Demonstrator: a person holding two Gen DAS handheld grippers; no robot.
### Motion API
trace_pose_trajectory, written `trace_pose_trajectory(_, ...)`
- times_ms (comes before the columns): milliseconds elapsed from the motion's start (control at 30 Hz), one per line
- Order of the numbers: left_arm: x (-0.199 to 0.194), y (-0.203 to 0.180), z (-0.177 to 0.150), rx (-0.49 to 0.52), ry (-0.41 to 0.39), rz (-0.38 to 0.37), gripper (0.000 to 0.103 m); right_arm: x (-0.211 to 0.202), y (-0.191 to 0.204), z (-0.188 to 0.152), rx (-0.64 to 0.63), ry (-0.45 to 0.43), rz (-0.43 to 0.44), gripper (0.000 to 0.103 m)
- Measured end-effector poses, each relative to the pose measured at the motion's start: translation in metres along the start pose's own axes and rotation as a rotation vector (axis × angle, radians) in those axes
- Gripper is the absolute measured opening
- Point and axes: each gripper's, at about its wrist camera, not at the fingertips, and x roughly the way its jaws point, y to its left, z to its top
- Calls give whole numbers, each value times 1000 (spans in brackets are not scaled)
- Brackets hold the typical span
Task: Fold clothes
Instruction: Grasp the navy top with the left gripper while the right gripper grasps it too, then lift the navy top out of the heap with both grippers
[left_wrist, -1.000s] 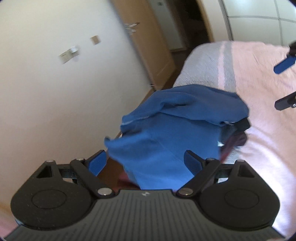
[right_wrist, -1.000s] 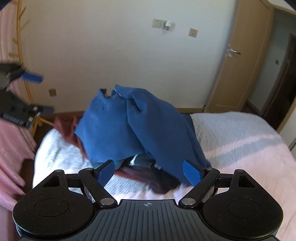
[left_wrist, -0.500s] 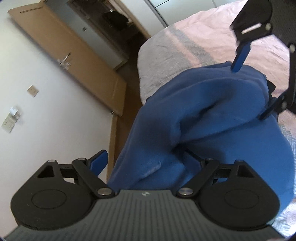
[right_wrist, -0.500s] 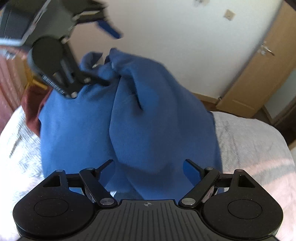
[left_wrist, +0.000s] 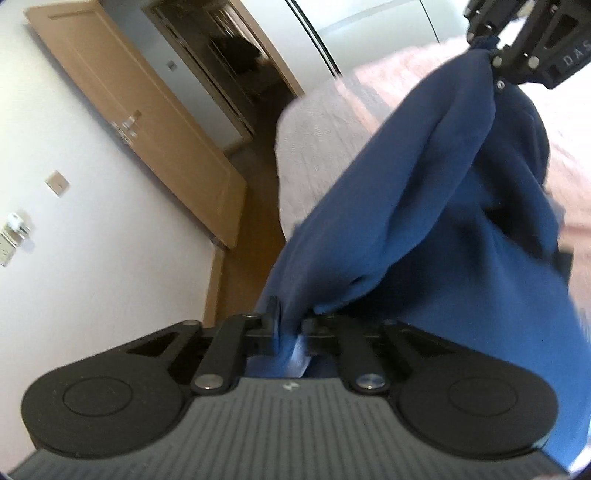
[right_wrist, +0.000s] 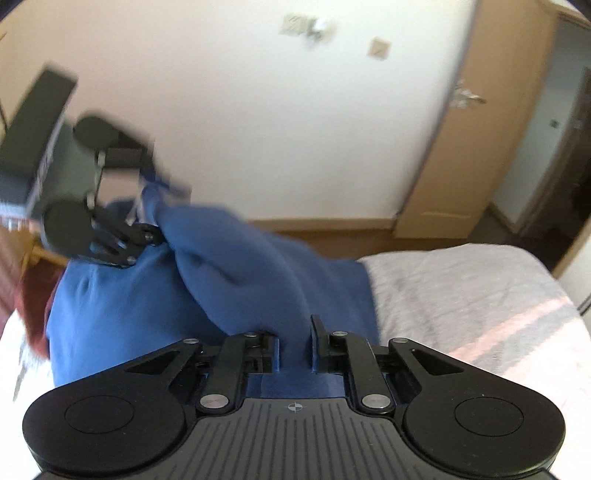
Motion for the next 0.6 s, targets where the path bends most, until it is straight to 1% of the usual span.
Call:
trace_pose_trajectory(100, -14, -5, 17, -10, -51, 21, 4, -17, -12, 3, 30, -32, -44, 12)
trace_pose_trajectory(167, -27, -10, 28, -11, -89, 23, 4, -21, -15, 1, 48, -43, -68, 12)
trace_pose_trajectory(267, -56, -26, 45, 3, -146, -3, 4, -48, -12, -16, 72, -48, -94, 11)
trace_pose_trajectory(367, -97, -56, 57, 5, -184, -19, 4, -64, 3, -31, 94, -43, -108, 11)
trace_pose_trajectory(600, -193, -125, 85, 9, -273, -56, 4, -174, 31, -87, 161, -57, -105, 11)
